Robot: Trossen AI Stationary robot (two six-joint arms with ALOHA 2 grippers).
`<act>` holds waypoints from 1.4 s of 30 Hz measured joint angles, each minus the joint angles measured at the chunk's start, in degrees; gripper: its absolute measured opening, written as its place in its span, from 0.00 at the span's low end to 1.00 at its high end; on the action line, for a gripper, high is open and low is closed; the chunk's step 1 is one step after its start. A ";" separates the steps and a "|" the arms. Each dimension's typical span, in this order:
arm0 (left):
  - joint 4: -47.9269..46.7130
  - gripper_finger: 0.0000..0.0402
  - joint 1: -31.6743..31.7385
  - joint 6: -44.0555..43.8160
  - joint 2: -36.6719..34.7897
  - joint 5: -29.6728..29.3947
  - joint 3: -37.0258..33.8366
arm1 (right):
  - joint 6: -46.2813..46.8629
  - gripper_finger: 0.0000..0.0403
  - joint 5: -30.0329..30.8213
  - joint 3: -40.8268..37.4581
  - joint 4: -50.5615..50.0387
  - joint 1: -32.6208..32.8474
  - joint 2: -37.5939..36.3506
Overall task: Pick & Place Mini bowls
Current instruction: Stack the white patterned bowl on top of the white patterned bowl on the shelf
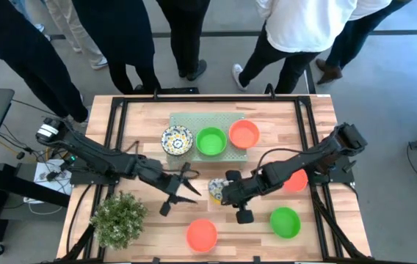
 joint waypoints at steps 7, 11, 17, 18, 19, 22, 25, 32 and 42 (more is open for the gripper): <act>-0.85 0.44 2.31 1.79 8.05 3.36 5.79 | -0.51 0.02 -2.53 0.11 0.37 -1.54 2.63; -2.25 0.47 5.25 -4.99 11.63 11.19 8.04 | -0.52 0.04 -2.88 0.13 -0.03 -1.46 2.63; -2.51 0.47 7.76 -7.76 16.93 11.99 8.21 | -3.79 0.02 -2.86 0.15 1.12 -1.18 2.48; -2.66 0.47 8.01 -7.76 17.51 11.98 8.22 | -4.19 0.02 -2.86 0.15 0.97 -1.17 2.48; -2.94 0.47 8.13 -7.79 18.04 11.99 8.19 | -4.39 0.01 -2.86 0.15 0.91 -1.17 2.48; -2.81 0.46 8.13 -7.67 18.95 11.97 8.19 | -4.51 0.02 -2.88 0.15 1.05 -1.17 2.48; -2.97 0.45 8.04 -7.66 18.97 11.99 8.22 | -5.04 0.05 -2.86 0.15 1.08 -1.19 2.48; -4.37 0.40 8.07 -7.82 19.19 11.99 8.22 | -10.02 0.02 -2.86 0.15 4.09 -1.25 2.41; -4.95 0.22 7.78 -5.88 19.23 11.99 8.19 | -10.59 0.08 -2.84 0.15 5.54 -2.81 2.39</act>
